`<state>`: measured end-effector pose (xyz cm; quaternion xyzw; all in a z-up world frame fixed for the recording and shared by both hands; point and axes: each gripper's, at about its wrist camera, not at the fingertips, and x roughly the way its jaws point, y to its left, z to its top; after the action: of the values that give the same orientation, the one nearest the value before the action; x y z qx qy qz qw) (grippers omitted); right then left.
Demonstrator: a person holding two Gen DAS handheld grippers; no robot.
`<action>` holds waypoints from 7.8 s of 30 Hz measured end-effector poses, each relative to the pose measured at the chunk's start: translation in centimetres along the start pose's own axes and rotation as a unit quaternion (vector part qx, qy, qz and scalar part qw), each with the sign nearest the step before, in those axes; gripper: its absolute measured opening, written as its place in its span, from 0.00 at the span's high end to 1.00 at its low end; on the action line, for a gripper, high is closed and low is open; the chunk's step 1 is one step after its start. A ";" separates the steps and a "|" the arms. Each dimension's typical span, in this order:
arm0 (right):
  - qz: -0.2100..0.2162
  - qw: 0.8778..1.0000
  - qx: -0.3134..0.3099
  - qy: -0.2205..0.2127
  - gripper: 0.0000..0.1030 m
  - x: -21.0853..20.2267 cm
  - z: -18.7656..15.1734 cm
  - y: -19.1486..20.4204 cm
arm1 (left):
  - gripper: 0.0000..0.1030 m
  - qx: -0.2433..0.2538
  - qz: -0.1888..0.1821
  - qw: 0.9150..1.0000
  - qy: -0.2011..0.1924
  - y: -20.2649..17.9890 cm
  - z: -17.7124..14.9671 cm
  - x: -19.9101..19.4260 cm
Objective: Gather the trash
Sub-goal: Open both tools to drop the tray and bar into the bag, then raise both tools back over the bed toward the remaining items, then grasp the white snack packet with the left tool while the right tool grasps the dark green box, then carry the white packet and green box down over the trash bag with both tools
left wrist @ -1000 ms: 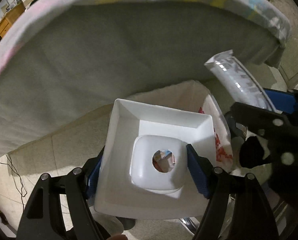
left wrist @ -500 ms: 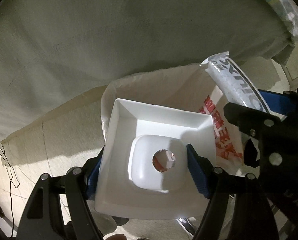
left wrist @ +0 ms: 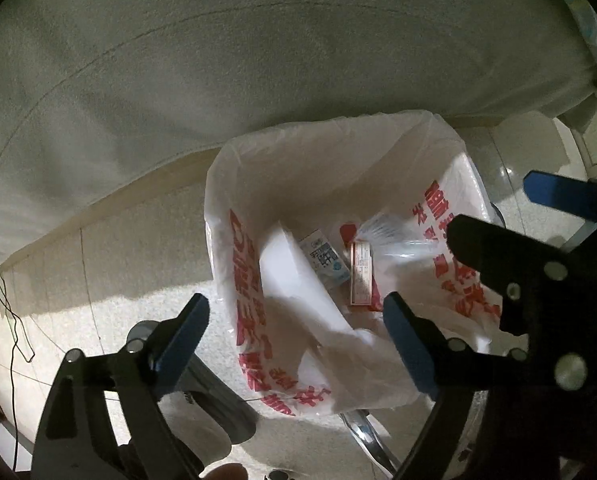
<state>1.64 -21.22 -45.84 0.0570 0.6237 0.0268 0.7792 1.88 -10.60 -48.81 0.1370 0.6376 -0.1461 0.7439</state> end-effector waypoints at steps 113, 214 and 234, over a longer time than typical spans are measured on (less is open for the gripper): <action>-0.006 0.944 0.022 -0.329 0.10 -34.6 26.8 -2.1 | 0.10 -0.113 0.009 0.963 -0.244 19.3 27.9 -21.2; -0.038 0.973 -0.019 -0.226 0.66 -22.2 24.9 0.9 | 0.89 -0.099 -0.008 0.957 -0.273 16.2 22.2 -24.2; 0.001 0.972 -0.014 -0.237 0.66 -26.4 12.6 1.3 | 0.89 -0.135 -0.036 0.959 -0.248 12.1 11.4 -23.7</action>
<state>8.15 -23.56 -17.41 0.0519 0.4211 0.0222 0.9053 13.58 -2.93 -23.45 -0.0286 0.4515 -0.1147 0.8844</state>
